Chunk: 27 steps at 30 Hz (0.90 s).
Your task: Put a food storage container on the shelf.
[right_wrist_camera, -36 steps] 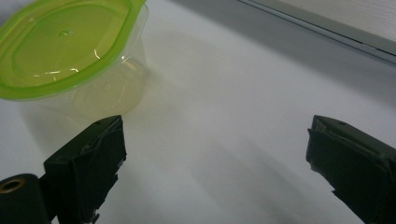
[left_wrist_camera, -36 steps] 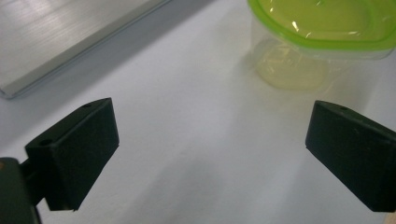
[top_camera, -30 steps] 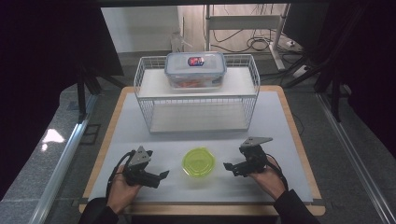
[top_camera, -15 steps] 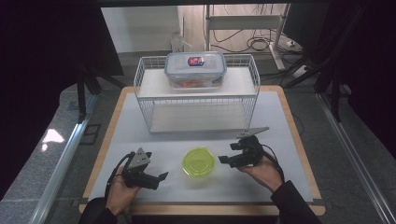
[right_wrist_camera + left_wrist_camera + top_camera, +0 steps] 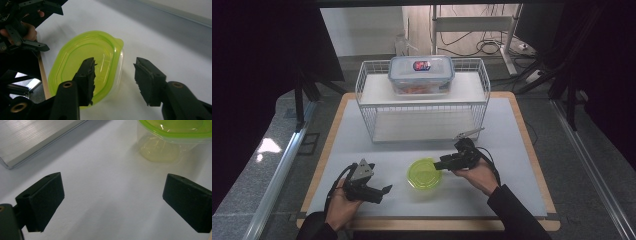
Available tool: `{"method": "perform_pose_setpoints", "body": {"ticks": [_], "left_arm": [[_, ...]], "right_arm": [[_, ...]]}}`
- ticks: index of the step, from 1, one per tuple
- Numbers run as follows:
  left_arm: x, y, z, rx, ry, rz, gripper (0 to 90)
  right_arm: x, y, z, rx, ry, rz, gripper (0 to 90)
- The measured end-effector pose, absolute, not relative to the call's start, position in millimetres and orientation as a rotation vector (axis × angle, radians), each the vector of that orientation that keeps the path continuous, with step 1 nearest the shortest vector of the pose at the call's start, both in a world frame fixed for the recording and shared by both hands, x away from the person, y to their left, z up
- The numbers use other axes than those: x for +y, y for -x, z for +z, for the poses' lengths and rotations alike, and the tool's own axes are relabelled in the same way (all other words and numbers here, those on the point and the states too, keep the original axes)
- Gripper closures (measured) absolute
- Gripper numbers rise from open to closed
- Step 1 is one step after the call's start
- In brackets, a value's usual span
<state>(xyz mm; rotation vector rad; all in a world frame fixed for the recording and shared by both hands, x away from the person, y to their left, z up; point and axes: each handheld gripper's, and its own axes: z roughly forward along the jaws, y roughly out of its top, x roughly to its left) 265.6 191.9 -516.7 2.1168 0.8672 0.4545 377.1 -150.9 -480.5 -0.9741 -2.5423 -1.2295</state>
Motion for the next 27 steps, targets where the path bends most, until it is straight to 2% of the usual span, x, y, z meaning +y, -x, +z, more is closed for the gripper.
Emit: {"method": "perform_pose_setpoints", "body": {"ticks": [12, 13, 19, 27], "left_arm": [[189.3, -265.4, -518.2, 0.851, -2.139, 0.457, 4.1], [189.1, -265.4, -518.2, 0.851, -2.140, 0.457, 4.1], [188.4, -265.4, -518.5, 0.846, -2.150, 0.460, 4.1], [187.8, -265.1, -518.8, 0.843, -2.152, 0.462, 4.2]], "right_arm": [[-143.2, -394.7, -494.5, -2.337, 1.029, -1.138, 70.0], [-144.5, -395.7, -495.1, -2.323, 1.035, -1.137, 75.2], [-143.3, -394.2, -493.6, -2.355, 1.035, -1.114, 80.1], [-139.7, -388.4, -487.7, -2.363, 1.008, -1.134, 81.5]]}}
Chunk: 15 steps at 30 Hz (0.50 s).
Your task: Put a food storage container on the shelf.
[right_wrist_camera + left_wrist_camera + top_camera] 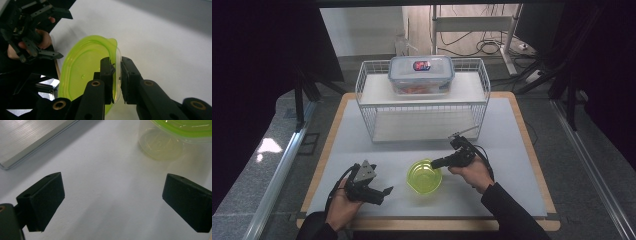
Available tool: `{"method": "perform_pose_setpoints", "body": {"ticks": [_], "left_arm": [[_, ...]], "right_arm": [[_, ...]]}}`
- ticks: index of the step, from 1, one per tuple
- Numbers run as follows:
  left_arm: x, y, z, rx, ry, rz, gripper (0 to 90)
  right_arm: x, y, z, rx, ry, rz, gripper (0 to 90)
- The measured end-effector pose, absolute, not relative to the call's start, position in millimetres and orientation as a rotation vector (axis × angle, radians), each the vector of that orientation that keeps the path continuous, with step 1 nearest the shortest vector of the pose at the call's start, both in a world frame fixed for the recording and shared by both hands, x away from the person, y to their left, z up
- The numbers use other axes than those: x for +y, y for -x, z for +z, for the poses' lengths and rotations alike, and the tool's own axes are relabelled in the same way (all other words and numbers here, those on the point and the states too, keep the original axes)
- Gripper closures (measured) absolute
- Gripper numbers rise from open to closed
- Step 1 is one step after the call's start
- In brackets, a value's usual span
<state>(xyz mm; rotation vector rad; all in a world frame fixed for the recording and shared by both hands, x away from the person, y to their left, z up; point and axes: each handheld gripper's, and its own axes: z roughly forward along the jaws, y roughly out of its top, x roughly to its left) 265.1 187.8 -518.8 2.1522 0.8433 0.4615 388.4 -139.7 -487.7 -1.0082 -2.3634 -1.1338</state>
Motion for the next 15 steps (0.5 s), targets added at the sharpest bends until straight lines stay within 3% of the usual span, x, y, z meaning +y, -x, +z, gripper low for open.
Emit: {"method": "perform_pose_setpoints", "body": {"ticks": [9, 15], "left_arm": [[187.2, -265.3, -519.4, 0.842, -2.161, 0.461, 4.4], [186.3, -265.7, -520.3, 0.838, -2.172, 0.460, 4.5]], "right_arm": [[-142.2, -387.4, -480.4, -2.372, 0.995, -1.167, 82.0], [-144.8, -394.7, -487.6, -2.418, 1.026, -1.128, 76.0]]}}
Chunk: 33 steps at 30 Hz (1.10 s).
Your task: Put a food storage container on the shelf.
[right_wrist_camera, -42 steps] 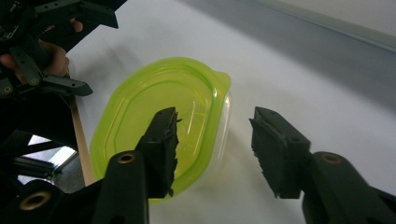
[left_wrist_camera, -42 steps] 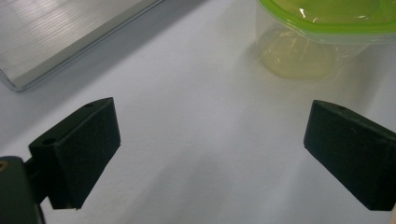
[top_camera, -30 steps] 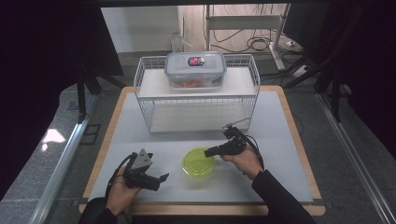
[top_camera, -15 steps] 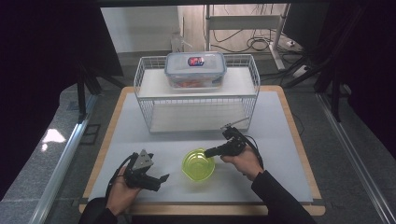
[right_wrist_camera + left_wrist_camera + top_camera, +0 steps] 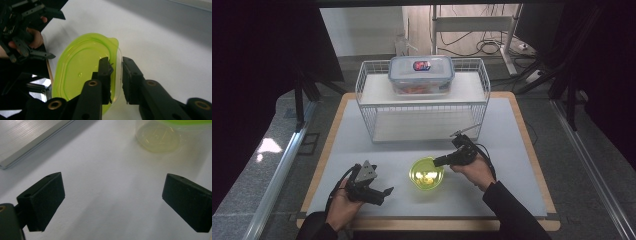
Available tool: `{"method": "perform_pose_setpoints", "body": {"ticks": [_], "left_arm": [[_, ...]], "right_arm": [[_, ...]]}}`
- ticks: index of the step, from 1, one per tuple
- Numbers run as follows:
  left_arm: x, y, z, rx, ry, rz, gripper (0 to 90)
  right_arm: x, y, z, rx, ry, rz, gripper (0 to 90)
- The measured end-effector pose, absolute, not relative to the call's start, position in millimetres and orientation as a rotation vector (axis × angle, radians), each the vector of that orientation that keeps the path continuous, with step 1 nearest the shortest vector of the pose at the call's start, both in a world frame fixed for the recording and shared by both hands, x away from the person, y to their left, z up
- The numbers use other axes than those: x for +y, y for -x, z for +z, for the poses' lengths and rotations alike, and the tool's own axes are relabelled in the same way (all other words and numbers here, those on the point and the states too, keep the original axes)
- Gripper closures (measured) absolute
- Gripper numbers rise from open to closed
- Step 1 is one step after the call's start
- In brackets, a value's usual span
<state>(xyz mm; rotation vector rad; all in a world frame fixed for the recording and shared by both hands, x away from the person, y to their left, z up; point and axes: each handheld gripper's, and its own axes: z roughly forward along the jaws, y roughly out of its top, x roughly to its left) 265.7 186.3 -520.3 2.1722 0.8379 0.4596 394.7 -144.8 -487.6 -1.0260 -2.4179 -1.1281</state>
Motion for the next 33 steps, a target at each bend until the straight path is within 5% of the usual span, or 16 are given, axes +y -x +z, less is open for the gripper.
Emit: {"method": "perform_pose_setpoints", "body": {"ticks": [6, 12, 33], "left_arm": [[185.9, -265.6, -520.9, 0.839, -2.176, 0.453, 4.6], [185.0, -265.3, -521.4, 0.839, -2.180, 0.448, 4.5], [183.9, -265.2, -521.8, 0.828, -2.190, 0.453, 4.6]], "right_arm": [[-144.1, -401.4, -494.5, -2.383, 1.052, -1.145, 68.6], [-143.4, -403.3, -495.8, -2.314, 1.068, -1.129, 80.0], [-149.3, -402.8, -490.2, -2.266, 1.085, -1.202, 81.4]]}}
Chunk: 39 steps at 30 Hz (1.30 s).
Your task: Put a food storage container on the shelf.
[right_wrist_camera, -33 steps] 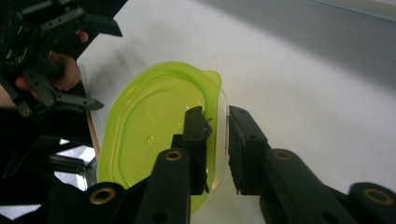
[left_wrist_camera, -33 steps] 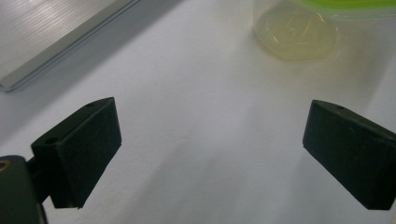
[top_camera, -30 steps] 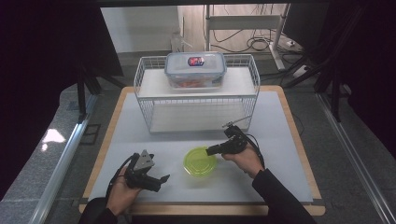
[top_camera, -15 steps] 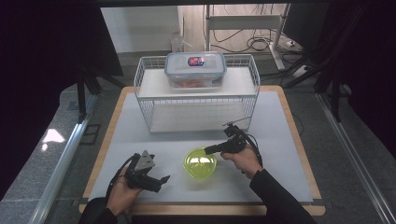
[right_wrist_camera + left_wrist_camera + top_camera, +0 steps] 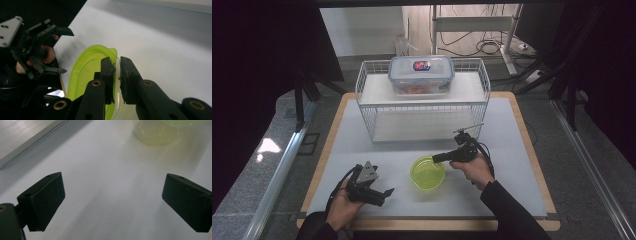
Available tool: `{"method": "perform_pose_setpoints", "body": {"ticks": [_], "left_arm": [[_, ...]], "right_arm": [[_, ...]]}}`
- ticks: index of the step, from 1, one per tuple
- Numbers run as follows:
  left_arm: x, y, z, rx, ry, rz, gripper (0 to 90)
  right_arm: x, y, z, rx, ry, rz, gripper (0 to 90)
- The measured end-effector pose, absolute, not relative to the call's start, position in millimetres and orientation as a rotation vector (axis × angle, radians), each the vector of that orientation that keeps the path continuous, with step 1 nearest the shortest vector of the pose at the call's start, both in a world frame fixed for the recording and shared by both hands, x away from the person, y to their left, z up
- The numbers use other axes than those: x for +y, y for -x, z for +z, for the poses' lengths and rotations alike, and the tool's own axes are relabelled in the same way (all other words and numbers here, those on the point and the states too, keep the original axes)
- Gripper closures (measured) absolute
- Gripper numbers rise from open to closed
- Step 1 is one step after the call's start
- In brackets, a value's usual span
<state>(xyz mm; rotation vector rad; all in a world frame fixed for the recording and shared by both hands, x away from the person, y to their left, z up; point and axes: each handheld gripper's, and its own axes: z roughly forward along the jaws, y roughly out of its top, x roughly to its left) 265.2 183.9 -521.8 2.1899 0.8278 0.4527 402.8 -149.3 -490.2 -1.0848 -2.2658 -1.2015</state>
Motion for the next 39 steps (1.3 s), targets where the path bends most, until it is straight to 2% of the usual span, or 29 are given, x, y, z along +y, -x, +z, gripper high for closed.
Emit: {"method": "perform_pose_setpoints", "body": {"ticks": [8, 11, 15, 31, 39], "left_arm": [[183.7, -265.2, -521.8, 0.827, -2.191, 0.454, 4.7], [183.5, -265.2, -522.0, 0.827, -2.192, 0.454, 4.6], [183.2, -265.2, -522.0, 0.825, -2.194, 0.456, 4.7], [183.3, -265.0, -521.7, 0.823, -2.194, 0.459, 4.7], [183.5, -264.9, -521.5, 0.823, -2.191, 0.461, 4.7]], "right_arm": [[-153.1, -399.1, -492.0, -2.376, 1.156, -1.164, 72.2], [-154.8, -396.2, -491.5, -2.383, 1.170, -1.161, 72.0], [-156.1, -395.8, -492.7, -2.334, 1.165, -1.163, 80.3], [-163.8, -394.9, -468.3, -2.267, 1.148, -1.290, 84.3], [-163.8, -396.2, -470.2, -2.256, 1.155, -1.292, 84.3]]}}
